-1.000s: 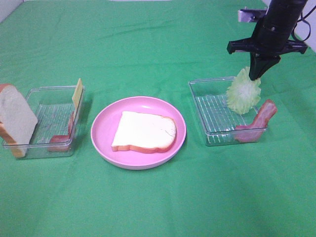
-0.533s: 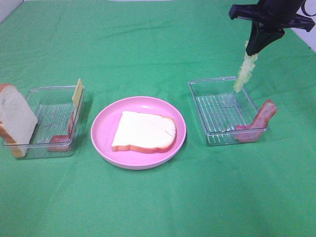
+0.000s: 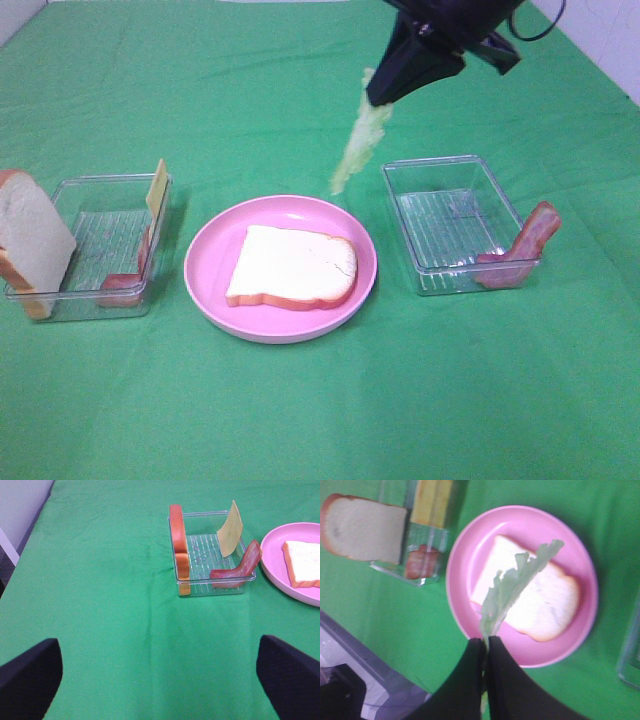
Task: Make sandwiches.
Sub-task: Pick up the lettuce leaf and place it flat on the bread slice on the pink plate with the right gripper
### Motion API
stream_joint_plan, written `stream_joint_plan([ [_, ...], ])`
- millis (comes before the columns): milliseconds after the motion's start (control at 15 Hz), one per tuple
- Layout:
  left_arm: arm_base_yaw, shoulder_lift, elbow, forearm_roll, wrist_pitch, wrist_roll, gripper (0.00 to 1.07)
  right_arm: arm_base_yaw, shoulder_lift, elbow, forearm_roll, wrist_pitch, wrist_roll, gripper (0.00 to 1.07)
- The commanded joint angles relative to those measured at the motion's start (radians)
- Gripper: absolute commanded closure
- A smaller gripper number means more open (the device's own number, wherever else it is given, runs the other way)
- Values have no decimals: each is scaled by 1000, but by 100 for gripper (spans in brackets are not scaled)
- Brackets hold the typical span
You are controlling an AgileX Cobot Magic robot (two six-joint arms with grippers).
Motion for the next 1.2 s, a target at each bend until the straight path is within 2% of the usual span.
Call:
stream_joint_plan([
  [67,3,-13,2,-7,-14,1,7,86,18,11,100,-73,-61,107],
  [333,3,-13,2,-7,-14,1,7,211,111,11,122,-132,-65,107],
  [600,3,-13,2,-7,-14,1,7,257,244,7,172,-188,-94,107],
  [1200,3,-13,2,-7,-14,1,7,257,278,6,-64,-265,-71,107],
])
